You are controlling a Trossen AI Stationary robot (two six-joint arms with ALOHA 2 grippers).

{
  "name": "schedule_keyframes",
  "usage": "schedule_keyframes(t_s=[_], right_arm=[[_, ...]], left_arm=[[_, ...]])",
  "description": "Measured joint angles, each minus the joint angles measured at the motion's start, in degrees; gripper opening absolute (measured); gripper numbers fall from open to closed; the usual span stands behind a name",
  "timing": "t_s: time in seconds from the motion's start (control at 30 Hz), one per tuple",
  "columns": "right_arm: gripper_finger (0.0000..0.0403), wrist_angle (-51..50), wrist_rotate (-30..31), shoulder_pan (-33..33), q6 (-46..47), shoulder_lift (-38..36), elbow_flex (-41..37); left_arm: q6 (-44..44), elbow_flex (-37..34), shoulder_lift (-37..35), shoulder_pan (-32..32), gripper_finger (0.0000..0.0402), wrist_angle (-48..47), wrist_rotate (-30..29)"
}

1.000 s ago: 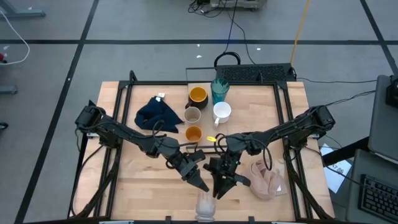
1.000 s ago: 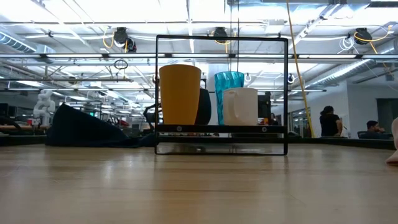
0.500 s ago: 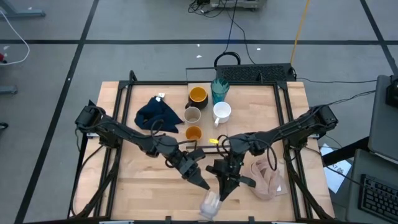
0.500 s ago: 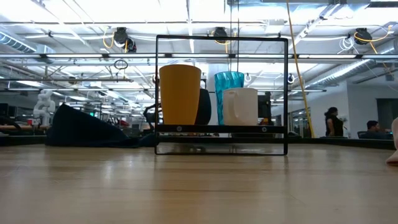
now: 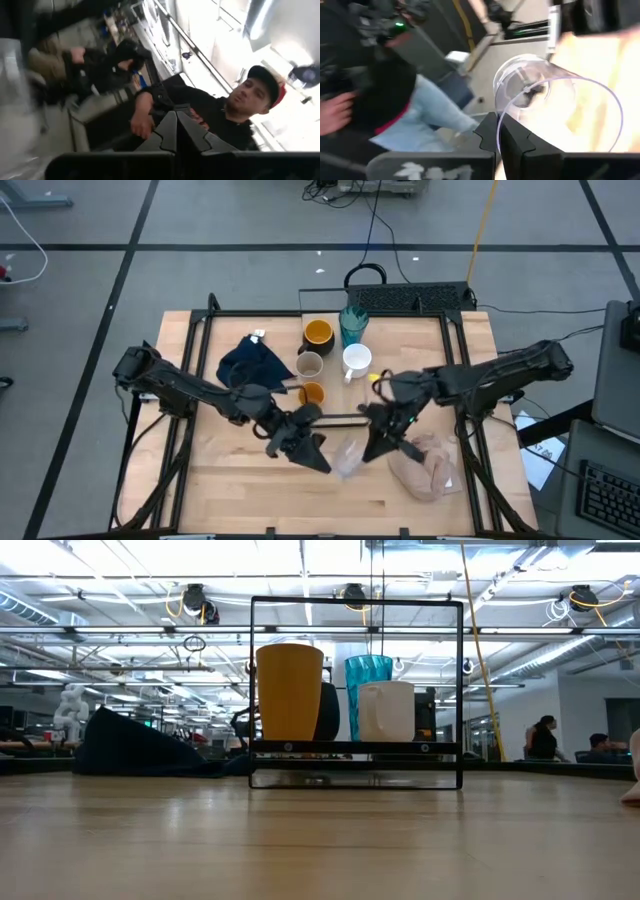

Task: Stack small to large cups/mugs on shelf
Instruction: Put the transparent mug on the shelf

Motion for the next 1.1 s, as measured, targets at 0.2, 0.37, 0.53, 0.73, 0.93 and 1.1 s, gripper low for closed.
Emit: schedule_keyframes(t_s=[0.2,0.37,0.53,0.73,0.93,1.1], right_arm=[[0.0,-11.2,8.3,-4.9,-1.4,-6.4,0.0],[0.0,-19.7,13.3,-8.6,-1.7,-10.5,0.7],[0.0,-31.4,15.8,-12.0,-3.9,-10.5,5.9],[0.0,-43.5,16.8,-15.4,-7.4,-5.3,16.4],[0.0,-59.0,19.2,-17.3,-11.0,4.4,28.3],[0.0,-68.1,21.8,-17.8,-14.5,12.6,35.7]], left_arm=[[13.9,0.0,-5.7,1.2,0.0009,-0.6,-2.8],[22.7,0.0,-12.3,2.5,0.0004,-3.7,-3.4],[30.1,0.0,-18.7,2.4,0.0009,-15.8,-6.8],[36.4,0.0,-26.3,1.5,0.0009,-34.8,-16.8],[36.6,0.0,-31.7,-0.1,0.0015,-48.6,-30.6],[38.2,0.0,-34.7,-1.8,0.0003,-52.5,-39.2]])
